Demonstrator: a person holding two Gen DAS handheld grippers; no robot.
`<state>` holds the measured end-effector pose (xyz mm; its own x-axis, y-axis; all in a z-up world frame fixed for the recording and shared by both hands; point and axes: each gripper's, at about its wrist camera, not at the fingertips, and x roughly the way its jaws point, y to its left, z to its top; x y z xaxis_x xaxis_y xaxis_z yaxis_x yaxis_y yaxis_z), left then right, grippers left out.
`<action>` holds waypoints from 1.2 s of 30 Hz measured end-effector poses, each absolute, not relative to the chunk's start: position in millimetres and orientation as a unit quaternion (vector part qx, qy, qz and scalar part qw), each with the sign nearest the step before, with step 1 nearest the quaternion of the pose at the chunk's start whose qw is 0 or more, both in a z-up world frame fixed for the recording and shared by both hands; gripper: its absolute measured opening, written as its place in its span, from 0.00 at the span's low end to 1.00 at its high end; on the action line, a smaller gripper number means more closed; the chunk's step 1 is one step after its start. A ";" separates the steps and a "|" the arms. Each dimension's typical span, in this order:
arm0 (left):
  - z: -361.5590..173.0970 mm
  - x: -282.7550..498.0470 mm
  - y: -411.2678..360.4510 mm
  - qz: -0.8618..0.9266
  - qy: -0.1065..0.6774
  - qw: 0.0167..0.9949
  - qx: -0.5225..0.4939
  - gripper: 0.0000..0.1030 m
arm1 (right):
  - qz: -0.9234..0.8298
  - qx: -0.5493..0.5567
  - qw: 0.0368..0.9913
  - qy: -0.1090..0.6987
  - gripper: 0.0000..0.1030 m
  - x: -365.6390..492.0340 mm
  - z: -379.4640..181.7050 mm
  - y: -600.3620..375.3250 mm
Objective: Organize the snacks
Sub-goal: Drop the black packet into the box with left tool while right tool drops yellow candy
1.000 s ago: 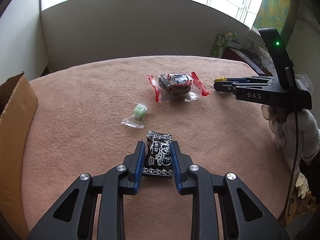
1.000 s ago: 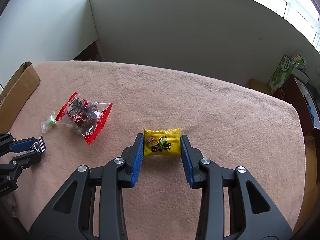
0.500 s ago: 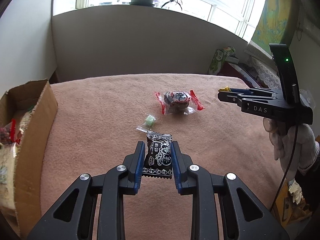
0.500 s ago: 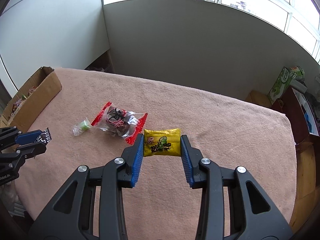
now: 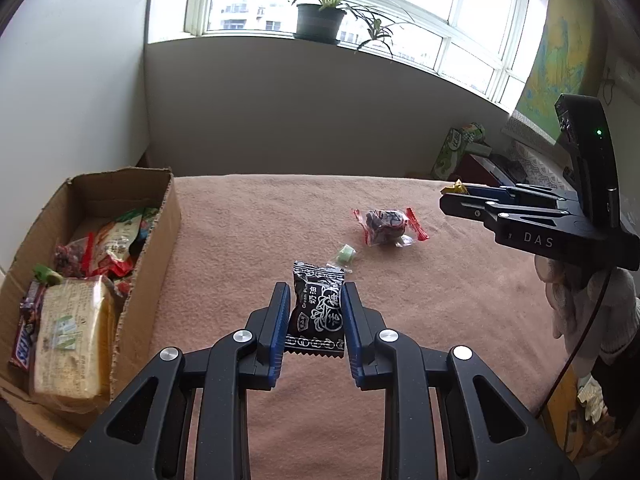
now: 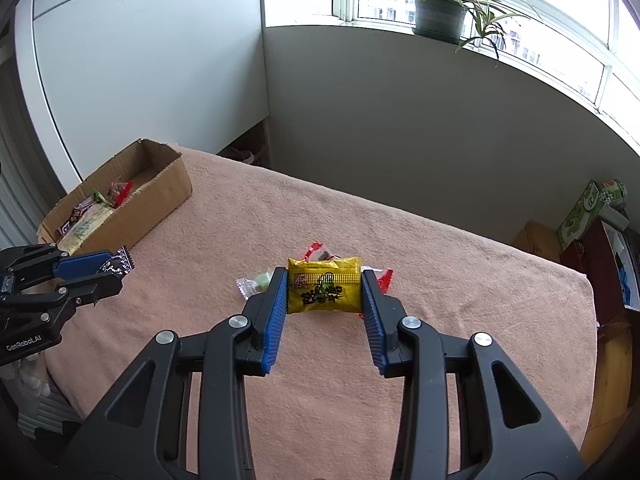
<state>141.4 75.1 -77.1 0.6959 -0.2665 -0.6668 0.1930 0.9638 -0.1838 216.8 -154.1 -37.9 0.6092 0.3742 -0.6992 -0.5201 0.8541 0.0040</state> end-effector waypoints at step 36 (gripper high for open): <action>-59.7 164.2 243.4 0.041 0.340 0.934 -0.103 0.23 | 0.402 -0.117 0.831 0.367 0.36 237.1 -35.0 62.5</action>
